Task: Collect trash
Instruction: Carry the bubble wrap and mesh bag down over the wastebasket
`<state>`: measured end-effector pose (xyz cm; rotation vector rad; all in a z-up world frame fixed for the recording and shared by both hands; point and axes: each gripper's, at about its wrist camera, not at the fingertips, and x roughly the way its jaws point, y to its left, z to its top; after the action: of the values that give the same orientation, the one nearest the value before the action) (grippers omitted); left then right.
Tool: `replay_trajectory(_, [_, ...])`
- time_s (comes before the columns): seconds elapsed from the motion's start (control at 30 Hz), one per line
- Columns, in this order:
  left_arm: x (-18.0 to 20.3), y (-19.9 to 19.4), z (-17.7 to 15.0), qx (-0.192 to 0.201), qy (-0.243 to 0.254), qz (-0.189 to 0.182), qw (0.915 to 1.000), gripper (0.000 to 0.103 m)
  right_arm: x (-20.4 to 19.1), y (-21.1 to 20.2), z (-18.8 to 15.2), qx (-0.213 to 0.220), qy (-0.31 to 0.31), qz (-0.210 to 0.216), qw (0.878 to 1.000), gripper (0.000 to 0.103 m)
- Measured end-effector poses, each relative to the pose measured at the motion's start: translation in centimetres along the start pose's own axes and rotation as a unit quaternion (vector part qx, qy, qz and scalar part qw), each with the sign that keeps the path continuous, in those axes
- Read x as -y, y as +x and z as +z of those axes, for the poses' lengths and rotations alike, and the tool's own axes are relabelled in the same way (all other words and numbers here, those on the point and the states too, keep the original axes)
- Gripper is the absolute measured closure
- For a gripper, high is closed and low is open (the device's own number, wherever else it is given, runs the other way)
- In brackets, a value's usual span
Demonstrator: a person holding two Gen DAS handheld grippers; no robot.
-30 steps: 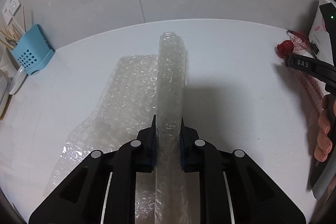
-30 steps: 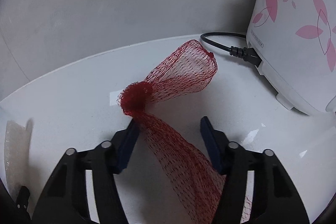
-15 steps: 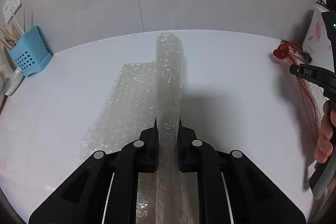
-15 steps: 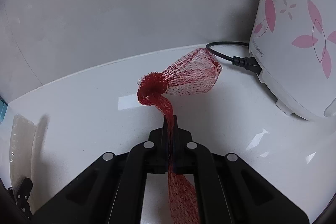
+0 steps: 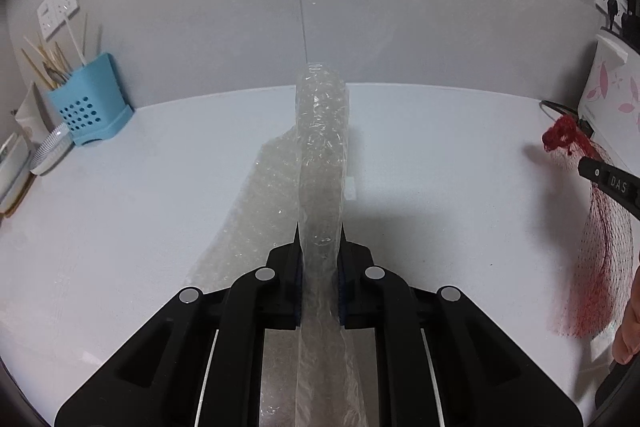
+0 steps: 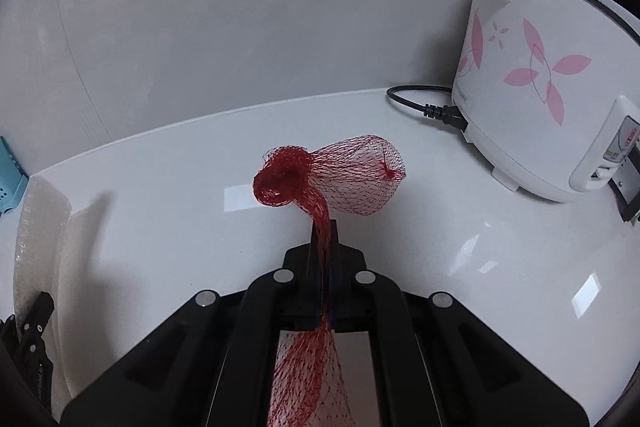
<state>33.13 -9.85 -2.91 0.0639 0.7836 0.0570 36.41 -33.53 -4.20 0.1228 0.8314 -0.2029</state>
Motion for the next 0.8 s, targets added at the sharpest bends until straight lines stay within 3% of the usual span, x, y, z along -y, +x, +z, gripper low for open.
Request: replay_trajectory(0.8, [-5.3, -17.1, -7.1, 0.042, -0.04, -0.013, 0.9982, 0.092, 0.2, -18.0, -9.2, 0.064, -0.048, 0.027, 0.996, 0.102])
